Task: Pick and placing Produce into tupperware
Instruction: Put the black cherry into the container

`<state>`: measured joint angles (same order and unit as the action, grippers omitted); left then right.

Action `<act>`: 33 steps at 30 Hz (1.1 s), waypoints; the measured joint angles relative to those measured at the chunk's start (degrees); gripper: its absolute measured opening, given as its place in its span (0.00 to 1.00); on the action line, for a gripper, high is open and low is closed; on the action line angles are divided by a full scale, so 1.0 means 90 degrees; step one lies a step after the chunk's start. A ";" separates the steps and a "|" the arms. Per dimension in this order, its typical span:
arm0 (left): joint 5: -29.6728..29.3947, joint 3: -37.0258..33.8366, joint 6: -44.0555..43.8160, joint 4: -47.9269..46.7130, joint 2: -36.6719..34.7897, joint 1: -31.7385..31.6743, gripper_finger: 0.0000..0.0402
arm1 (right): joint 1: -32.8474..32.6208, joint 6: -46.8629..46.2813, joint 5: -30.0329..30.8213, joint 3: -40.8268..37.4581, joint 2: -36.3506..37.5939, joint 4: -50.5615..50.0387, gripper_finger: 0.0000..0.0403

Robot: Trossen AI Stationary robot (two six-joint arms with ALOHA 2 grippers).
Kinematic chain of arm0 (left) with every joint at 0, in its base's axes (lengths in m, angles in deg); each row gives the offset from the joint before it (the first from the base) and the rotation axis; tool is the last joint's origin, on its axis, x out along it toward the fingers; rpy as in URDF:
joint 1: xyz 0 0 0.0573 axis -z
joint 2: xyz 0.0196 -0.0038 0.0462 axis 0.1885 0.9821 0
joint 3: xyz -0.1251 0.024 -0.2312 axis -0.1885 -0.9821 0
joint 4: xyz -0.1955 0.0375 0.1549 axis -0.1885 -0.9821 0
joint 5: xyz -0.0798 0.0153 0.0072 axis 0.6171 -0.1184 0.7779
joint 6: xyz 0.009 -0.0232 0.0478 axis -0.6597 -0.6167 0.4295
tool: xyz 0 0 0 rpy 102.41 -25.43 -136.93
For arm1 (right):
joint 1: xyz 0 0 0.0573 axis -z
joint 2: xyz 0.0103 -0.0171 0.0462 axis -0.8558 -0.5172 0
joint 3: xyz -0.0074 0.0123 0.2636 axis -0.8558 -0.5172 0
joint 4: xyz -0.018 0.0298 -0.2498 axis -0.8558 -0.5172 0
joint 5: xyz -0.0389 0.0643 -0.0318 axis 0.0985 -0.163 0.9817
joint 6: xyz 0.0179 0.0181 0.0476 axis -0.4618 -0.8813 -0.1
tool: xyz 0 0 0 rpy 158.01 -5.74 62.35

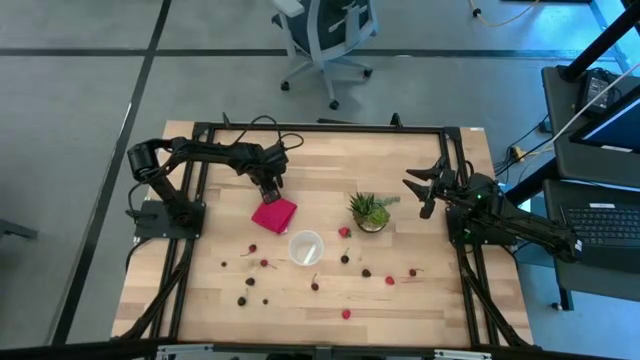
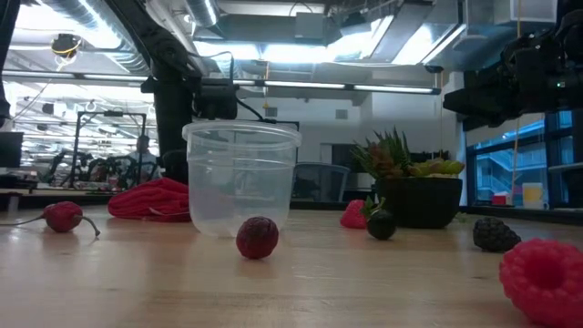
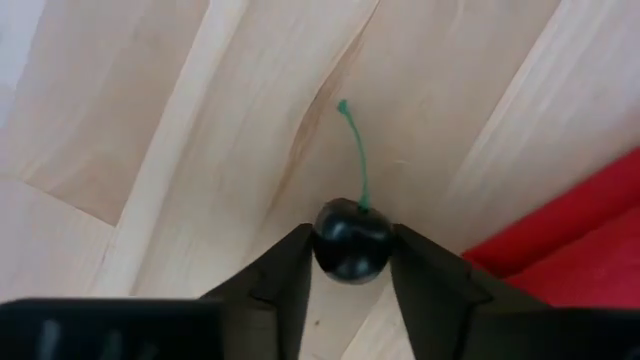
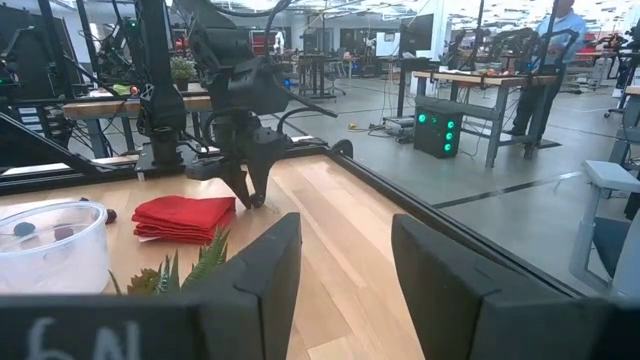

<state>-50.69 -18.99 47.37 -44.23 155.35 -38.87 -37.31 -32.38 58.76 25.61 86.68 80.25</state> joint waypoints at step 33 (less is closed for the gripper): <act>0.1101 0.1569 0.0342 -0.0986 -0.1316 0.1439 0.13 | -0.0002 0.0000 0.0000 0.0000 0.0000 0.0000 0.40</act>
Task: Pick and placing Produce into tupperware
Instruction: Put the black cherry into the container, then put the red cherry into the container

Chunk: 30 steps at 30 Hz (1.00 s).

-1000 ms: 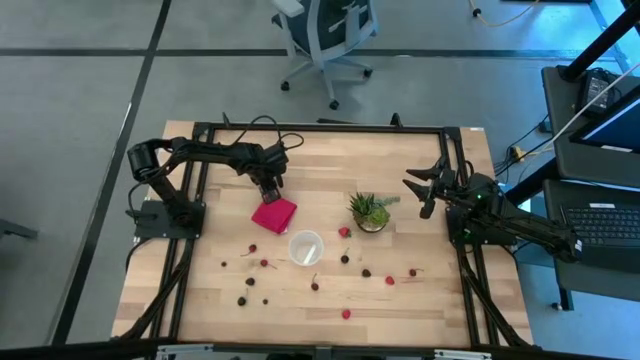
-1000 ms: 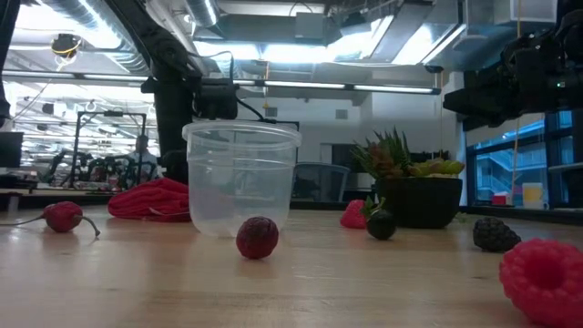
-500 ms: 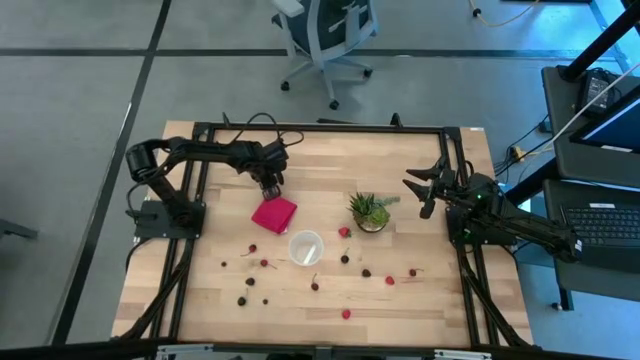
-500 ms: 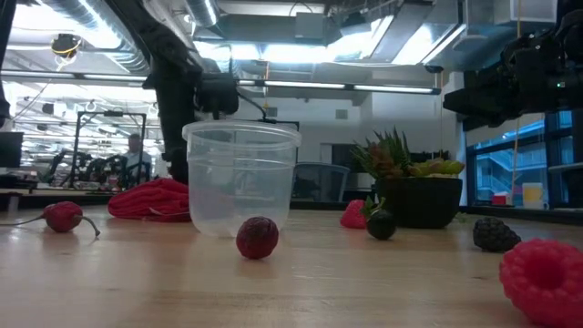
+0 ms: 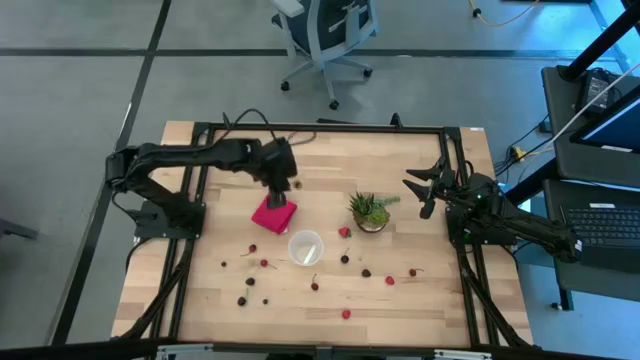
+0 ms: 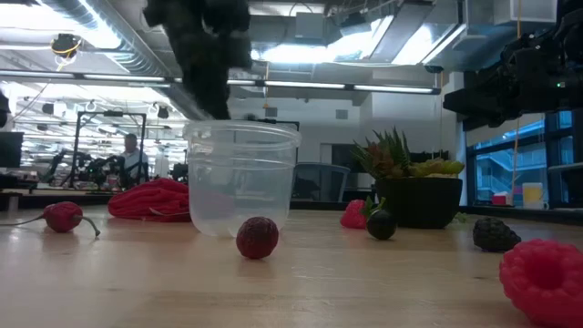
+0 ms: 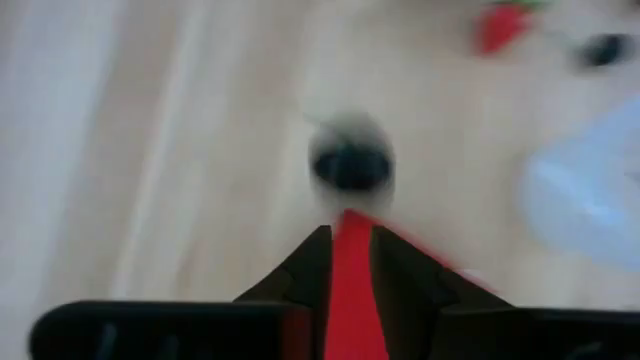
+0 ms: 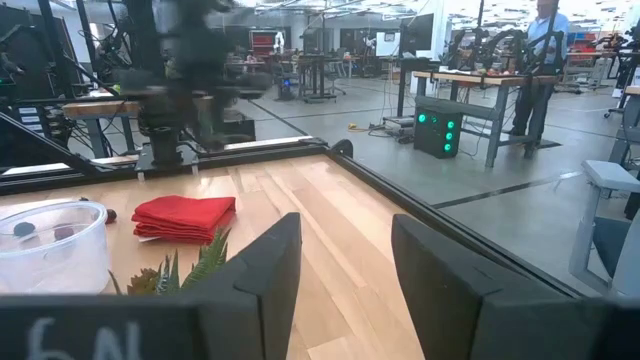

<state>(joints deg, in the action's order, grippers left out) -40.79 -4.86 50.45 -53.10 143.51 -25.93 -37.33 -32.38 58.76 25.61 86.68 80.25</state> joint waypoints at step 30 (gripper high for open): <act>-0.0953 -0.0101 -0.0102 0.0544 -0.0282 0.1048 0.01 | -0.0003 0.0023 -0.1201 0.0002 -0.0002 0.0514 0.40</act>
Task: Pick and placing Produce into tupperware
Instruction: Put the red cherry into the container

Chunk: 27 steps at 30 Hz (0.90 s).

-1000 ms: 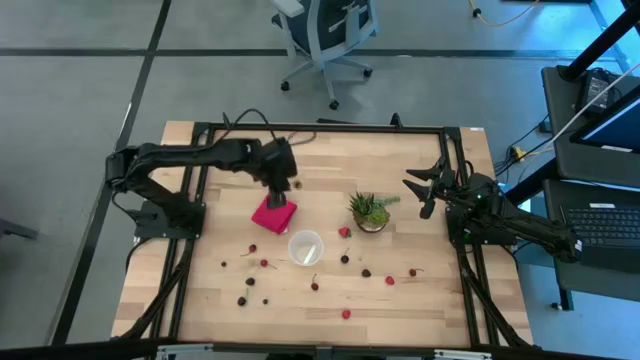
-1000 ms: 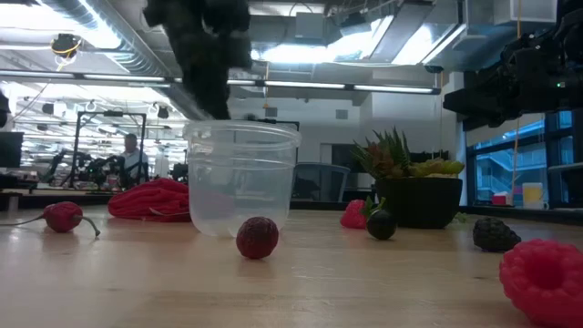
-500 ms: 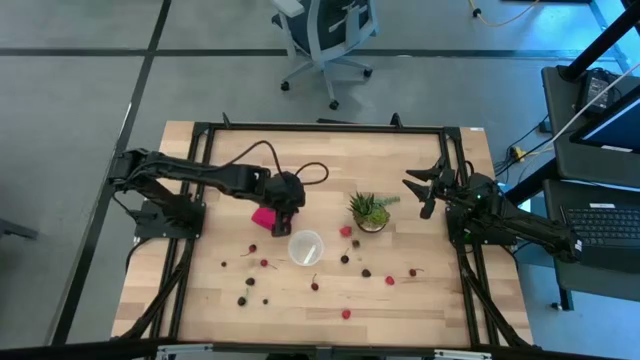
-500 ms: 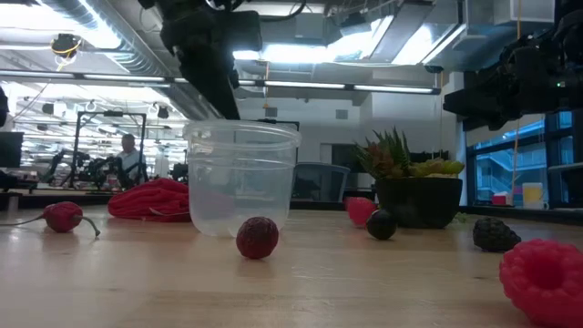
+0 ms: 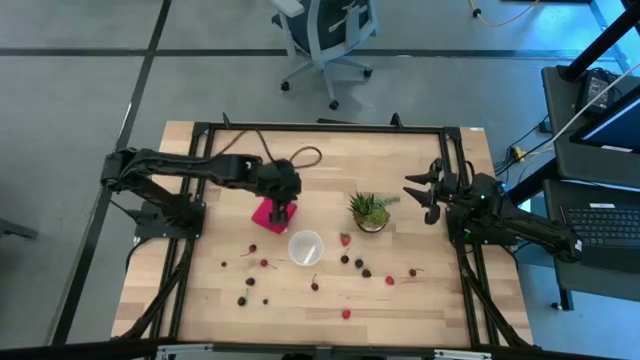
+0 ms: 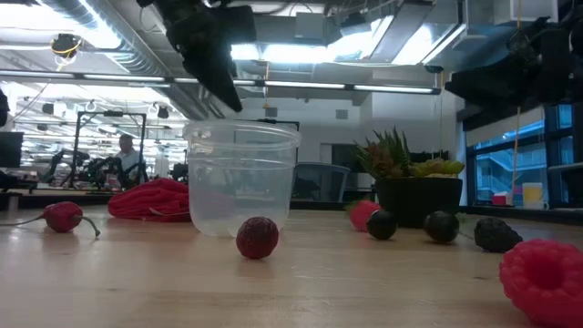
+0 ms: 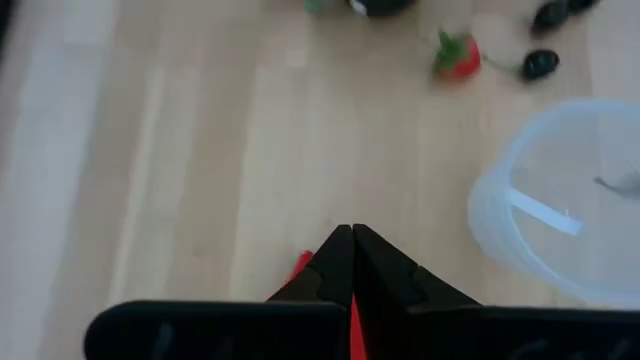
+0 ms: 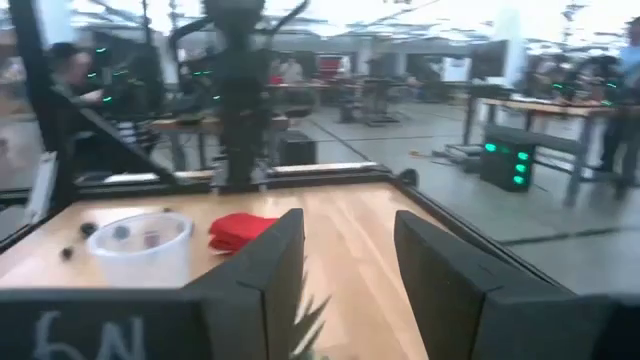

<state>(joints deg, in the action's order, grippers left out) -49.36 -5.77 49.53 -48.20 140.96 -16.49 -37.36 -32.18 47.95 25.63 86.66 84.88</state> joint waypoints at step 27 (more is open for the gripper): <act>0.0459 -0.2173 -0.1719 0.1763 -0.1981 0.0994 0.59 | 0.0005 0.0448 0.0196 0.0000 -0.0093 -0.0475 0.40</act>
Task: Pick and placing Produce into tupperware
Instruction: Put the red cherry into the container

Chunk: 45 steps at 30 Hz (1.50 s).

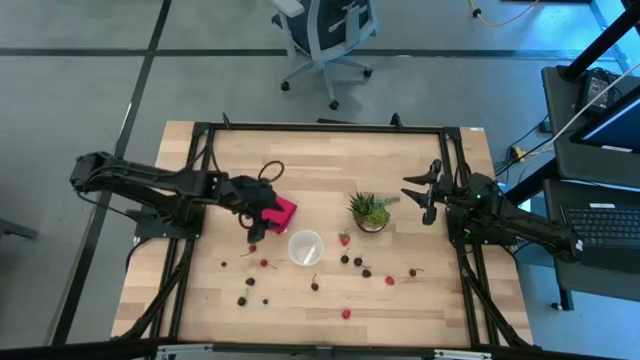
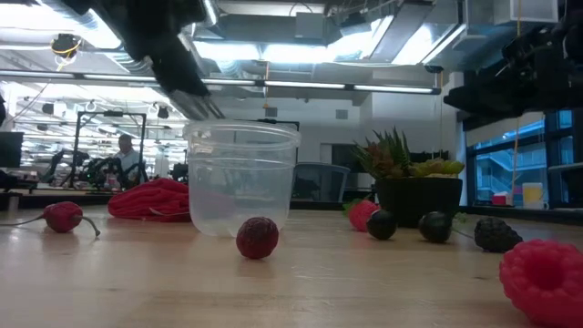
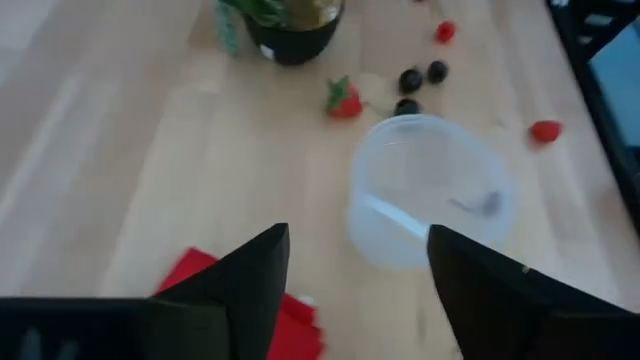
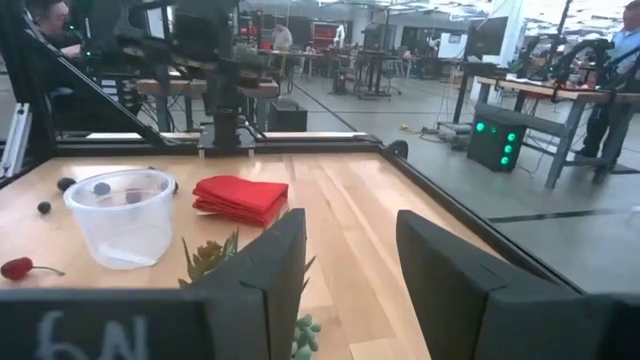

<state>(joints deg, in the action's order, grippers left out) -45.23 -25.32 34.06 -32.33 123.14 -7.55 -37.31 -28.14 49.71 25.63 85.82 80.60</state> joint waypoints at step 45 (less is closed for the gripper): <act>-0.0758 0.0007 -0.3857 -0.2113 0.2630 0.2317 0.48 | -0.0001 -0.0355 0.0187 0.0000 -0.0014 -0.0025 0.40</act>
<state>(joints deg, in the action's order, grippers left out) -52.05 -25.26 -0.65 -51.35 146.81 13.30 -37.32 -31.33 51.39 25.63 85.70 80.37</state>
